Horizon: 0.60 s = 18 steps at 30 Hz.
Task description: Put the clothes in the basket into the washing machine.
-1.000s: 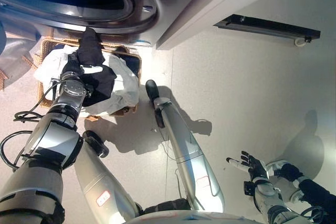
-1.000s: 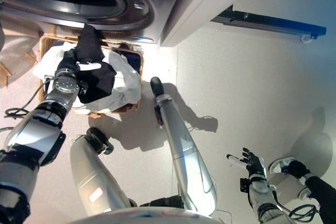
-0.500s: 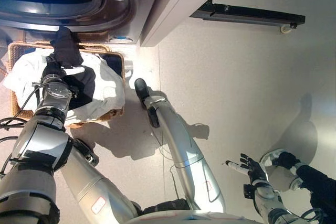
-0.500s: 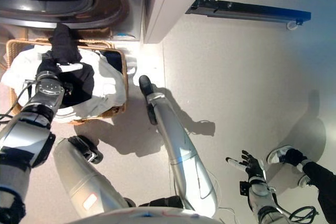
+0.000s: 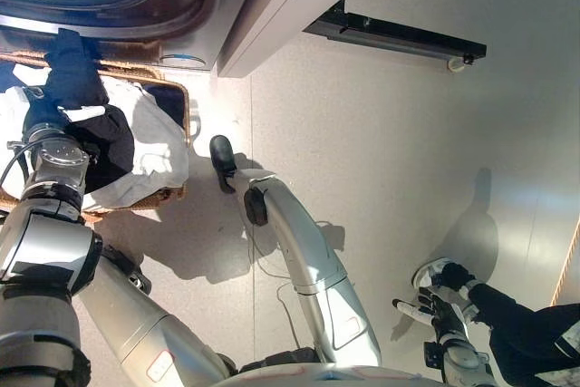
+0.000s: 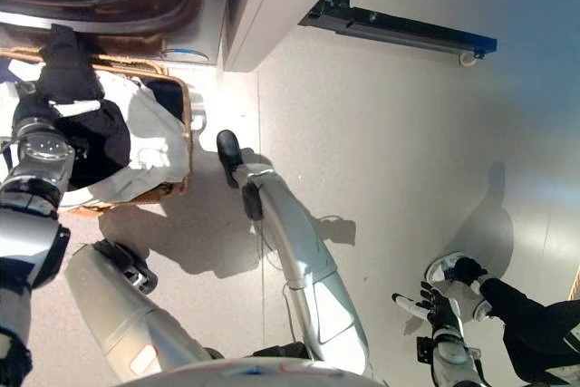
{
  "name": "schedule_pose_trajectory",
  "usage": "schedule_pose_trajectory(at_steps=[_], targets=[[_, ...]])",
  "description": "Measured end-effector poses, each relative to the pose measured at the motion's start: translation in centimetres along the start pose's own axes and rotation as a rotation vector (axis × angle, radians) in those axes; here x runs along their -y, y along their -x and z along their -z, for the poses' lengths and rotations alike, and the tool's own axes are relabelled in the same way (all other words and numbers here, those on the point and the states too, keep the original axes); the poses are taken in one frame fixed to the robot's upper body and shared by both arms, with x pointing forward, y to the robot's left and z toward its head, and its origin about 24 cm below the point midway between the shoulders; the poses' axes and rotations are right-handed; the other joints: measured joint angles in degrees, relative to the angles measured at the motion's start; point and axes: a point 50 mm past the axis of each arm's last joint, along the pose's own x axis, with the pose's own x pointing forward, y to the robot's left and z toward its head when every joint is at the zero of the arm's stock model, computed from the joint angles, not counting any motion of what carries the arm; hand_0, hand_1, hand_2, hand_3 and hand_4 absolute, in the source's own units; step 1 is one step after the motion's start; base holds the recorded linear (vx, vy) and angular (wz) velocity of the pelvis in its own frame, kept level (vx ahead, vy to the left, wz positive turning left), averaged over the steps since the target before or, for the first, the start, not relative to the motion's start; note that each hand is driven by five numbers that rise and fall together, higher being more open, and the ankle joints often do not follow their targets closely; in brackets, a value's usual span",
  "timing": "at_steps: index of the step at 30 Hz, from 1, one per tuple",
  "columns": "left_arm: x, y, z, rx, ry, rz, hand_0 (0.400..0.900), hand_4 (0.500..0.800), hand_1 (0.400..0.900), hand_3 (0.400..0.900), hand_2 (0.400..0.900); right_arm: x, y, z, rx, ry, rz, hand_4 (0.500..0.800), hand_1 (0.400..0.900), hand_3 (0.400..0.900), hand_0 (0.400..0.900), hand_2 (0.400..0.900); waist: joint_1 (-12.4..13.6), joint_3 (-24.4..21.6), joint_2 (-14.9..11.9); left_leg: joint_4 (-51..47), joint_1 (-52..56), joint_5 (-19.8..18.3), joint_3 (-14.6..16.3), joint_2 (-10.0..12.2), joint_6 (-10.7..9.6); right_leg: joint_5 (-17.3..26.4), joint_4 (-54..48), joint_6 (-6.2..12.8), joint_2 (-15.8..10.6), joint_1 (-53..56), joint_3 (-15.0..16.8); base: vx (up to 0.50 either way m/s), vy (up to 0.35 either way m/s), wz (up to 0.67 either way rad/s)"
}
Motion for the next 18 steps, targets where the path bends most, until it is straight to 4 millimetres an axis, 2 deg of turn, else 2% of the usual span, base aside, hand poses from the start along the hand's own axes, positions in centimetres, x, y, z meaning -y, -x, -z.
schedule_pose_trajectory(at_steps=[5,7,10,13,18], targets=[[0.4,0.1,0.0,-0.002,0.002,0.011,0.4,0.5,0.4,0.4,0.4,0.0,0.0,0.0,0.001,-0.006,0.001,0.8,0.9,0.9,0.9,0.9,0.1,-0.4,0.0,0.1,0.2,0.0,-0.6,0.0,0.0,0.2,1.2,-0.27,0.2,0.0,0.0,0.01,-0.008,0.01],[0.9,0.3,0.5,-0.015,0.0,0.025,0.4,0.5,0.4,0.4,0.4,-0.1,0.0,0.0,-0.001,-0.015,0.002,0.8,0.9,0.9,0.9,0.9,0.0,-1.6,0.0,0.1,0.3,0.0,-0.3,0.0,-0.1,0.7,1.3,-2.63,0.2,0.0,0.1,0.03,-0.01,0.05],[1.7,0.8,1.5,-0.042,0.017,0.046,0.4,0.5,0.4,0.4,0.4,-0.1,0.0,0.0,-0.002,-0.021,0.002,0.8,0.9,0.9,0.9,0.9,0.0,-3.4,-0.2,0.0,1.1,-0.1,0.6,-0.1,-0.1,0.5,1.8,-4.81,0.1,0.0,0.3,0.03,-0.019,0.13],[2.5,1.2,2.3,-0.087,0.094,0.06,0.4,0.5,0.4,0.4,0.4,-0.5,0.1,0.1,-0.005,-0.027,-0.006,0.8,0.9,0.9,0.9,0.9,-0.2,-5.1,-0.2,-1.3,1.8,0.0,1.6,-0.3,-0.2,0.3,1.6,-5.15,-0.4,0.2,0.5,0.03,-0.001,0.22],[3.6,1.8,3.2,-0.149,0.22,0.094,0.4,0.5,0.4,0.4,0.4,-1.4,0.3,0.6,-0.023,-0.041,-0.024,0.8,0.9,0.9,0.9,0.9,-0.2,-5.9,-0.2,-6.7,6.3,1.9,4.6,-2.6,-2.0,0.2,-0.6,-5.46,-1.5,2.6,2.1,0.02,0.038,0.17]])
